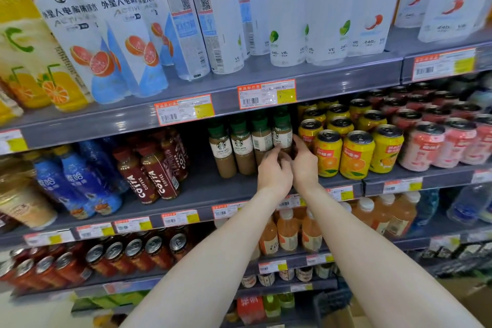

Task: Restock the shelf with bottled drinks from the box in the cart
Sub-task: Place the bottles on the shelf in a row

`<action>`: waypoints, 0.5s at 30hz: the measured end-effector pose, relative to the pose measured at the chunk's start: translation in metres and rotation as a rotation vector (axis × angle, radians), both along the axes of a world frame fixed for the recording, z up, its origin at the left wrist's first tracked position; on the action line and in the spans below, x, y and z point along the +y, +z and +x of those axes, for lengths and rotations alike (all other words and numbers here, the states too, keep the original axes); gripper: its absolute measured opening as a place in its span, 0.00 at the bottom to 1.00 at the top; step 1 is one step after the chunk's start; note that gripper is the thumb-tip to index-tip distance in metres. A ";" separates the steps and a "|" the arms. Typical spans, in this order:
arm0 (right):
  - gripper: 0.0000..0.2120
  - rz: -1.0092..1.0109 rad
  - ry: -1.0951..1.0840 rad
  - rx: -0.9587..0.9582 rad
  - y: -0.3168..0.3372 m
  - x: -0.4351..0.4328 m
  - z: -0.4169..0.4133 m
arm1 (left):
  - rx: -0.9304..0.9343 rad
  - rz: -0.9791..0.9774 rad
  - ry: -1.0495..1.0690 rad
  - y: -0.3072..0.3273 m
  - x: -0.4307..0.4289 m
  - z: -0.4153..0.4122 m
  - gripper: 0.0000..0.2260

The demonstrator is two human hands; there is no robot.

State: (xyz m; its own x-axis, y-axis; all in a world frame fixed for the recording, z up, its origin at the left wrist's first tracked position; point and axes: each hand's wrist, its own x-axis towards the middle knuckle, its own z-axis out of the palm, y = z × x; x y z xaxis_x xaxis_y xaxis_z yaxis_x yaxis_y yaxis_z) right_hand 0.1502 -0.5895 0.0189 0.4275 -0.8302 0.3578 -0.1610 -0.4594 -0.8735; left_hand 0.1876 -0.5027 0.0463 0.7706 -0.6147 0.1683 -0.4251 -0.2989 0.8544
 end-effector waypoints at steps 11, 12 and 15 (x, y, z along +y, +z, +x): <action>0.25 0.088 -0.113 0.191 0.013 0.014 0.000 | -0.147 0.081 -0.003 -0.012 0.049 -0.003 0.17; 0.24 0.109 -0.138 0.221 0.015 0.018 -0.002 | -0.181 0.093 -0.005 -0.014 0.057 -0.004 0.17; 0.22 0.151 -0.165 0.281 0.017 0.039 -0.016 | -0.254 0.132 -0.005 -0.016 0.083 -0.008 0.18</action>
